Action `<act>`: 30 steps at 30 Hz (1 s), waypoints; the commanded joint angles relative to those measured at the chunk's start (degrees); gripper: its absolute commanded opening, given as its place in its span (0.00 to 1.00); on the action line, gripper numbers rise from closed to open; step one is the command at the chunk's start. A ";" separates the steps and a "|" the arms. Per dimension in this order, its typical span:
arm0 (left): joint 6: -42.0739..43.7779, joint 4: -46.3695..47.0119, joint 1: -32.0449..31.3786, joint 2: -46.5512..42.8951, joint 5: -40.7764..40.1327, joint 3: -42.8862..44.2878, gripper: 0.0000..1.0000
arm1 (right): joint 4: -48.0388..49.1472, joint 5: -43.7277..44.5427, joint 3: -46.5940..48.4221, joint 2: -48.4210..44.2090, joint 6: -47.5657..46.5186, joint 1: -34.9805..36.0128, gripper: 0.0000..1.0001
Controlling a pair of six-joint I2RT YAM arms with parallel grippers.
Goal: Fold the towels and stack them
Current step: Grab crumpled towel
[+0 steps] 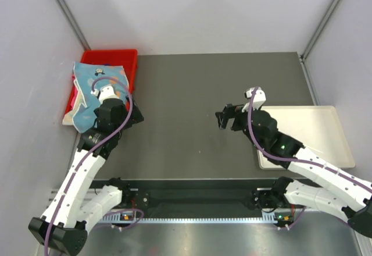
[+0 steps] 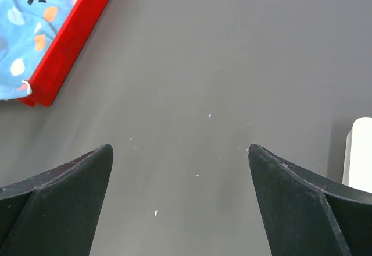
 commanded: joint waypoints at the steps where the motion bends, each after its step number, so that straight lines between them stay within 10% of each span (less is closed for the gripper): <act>1: -1.46 -0.15 0.18 -0.20 -3.98 -0.91 0.98 | -0.55 -1.17 1.90 0.40 -0.75 0.49 1.00; 15: -4.64 1.61 2.11 18.23 -17.96 2.24 0.73 | -2.84 -6.18 2.52 0.85 -1.10 0.49 1.00; 30: -0.59 6.71 6.51 38.46 -16.37 10.33 0.70 | -1.61 -8.03 0.33 -1.44 -2.07 0.49 1.00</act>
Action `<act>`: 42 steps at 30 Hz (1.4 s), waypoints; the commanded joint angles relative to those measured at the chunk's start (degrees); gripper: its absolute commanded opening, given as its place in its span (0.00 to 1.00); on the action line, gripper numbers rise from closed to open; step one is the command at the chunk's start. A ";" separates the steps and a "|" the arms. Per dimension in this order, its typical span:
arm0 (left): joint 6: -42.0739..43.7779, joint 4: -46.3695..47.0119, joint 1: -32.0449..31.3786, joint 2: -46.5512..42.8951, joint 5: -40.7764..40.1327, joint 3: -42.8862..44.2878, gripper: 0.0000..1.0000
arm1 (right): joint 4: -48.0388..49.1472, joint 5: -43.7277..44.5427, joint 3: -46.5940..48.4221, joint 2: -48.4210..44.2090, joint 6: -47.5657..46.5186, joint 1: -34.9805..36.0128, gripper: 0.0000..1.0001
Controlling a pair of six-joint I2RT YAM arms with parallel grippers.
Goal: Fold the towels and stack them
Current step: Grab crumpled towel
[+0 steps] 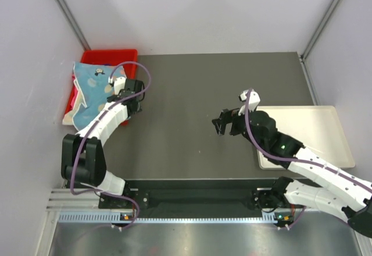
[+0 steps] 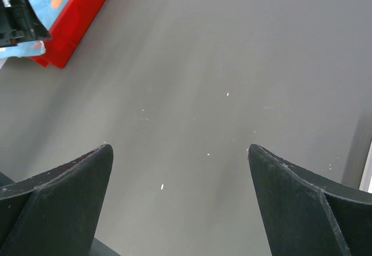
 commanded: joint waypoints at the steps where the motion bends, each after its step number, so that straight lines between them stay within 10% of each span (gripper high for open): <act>1: 0.53 1.48 1.46 2.37 -1.49 2.86 0.69 | 1.71 -0.42 0.04 -1.90 -0.88 0.40 1.00; 9: -0.70 1.75 2.17 3.95 -0.61 1.54 0.51 | 0.92 -0.07 -0.58 -2.69 -0.45 0.14 1.00; 17: 1.66 0.61 2.26 1.93 -0.61 4.26 0.00 | 0.84 -0.25 -0.05 -1.64 0.08 0.22 1.00; 29: 9.31 -4.75 0.86 -1.15 15.02 17.26 0.00 | 0.58 1.07 2.14 1.53 0.52 0.14 1.00; 42: 7.47 -10.29 -22.59 -0.01 17.13 26.41 0.00 | -6.28 12.06 8.03 2.67 1.93 -5.04 1.00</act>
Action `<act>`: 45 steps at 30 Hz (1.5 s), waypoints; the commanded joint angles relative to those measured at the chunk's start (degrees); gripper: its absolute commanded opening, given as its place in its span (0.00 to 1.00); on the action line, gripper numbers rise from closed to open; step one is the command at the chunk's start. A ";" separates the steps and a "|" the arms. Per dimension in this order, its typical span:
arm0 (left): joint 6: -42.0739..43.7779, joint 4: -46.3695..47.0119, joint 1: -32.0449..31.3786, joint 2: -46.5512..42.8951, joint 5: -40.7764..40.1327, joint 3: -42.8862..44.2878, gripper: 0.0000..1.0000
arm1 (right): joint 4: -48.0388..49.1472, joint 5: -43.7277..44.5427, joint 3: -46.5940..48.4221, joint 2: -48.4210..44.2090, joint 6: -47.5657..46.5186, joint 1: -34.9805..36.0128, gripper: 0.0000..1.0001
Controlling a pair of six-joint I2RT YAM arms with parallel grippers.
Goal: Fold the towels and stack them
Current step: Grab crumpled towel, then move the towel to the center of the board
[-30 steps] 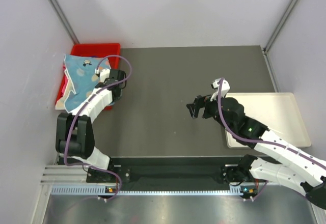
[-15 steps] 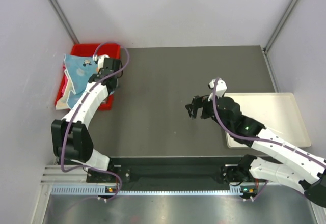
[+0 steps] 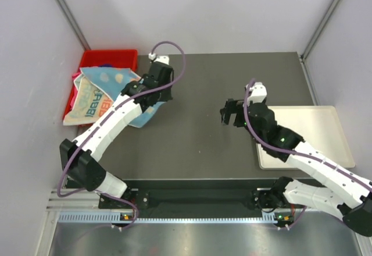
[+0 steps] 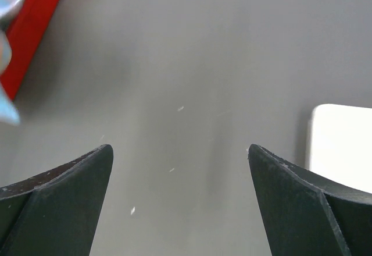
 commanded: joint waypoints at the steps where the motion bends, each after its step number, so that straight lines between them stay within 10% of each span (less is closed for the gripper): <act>1: -1.38 -1.59 -5.15 -0.99 1.91 3.16 0.00 | -1.91 3.23 3.55 -1.00 1.18 -5.08 1.00; 20: -7.01 -0.02 -44.07 11.58 7.87 14.06 0.00 | -0.51 -8.72 4.00 4.88 1.19 -19.69 1.00; 27: -13.42 2.80 -46.12 5.27 1.86 3.98 0.10 | 4.76 -17.50 3.91 12.61 -0.39 -20.40 1.00; 37: -26.60 0.96 -24.52 -12.83 -8.89 -14.76 0.62 | 11.10 -28.51 19.69 39.58 -4.96 -14.08 0.90; 45: -31.53 4.99 -1.14 -20.67 -6.63 -30.05 0.69 | 0.57 -21.05 41.42 63.48 -13.04 -4.33 0.86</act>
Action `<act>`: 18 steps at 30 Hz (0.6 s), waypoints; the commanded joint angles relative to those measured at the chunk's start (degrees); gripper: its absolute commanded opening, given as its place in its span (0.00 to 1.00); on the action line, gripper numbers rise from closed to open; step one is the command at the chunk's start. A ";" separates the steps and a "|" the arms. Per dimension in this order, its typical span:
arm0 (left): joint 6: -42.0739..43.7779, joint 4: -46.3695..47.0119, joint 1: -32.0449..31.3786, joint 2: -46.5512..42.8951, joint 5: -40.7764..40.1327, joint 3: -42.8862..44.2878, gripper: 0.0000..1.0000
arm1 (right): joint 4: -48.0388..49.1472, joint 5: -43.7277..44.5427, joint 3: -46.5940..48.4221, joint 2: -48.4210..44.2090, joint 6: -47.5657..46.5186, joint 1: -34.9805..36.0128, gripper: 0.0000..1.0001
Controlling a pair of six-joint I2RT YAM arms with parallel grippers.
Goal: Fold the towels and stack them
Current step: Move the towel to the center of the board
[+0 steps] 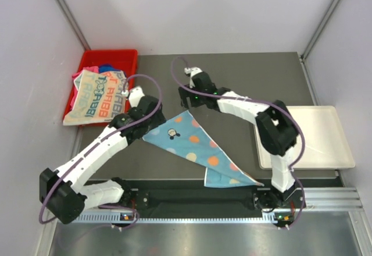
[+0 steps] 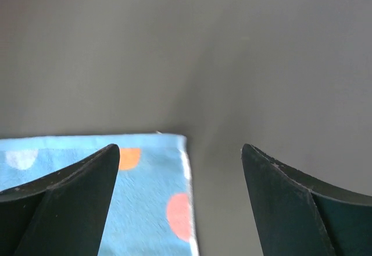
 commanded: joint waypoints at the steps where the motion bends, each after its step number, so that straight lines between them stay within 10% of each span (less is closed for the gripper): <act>1: -3.34 4.18 7.75 -2.03 2.68 -5.56 0.68 | -5.90 4.47 8.75 6.54 -4.86 3.77 0.85; 18: -6.05 12.89 16.03 5.43 8.68 -16.73 0.67 | -5.73 9.40 5.09 10.16 -0.99 6.41 0.71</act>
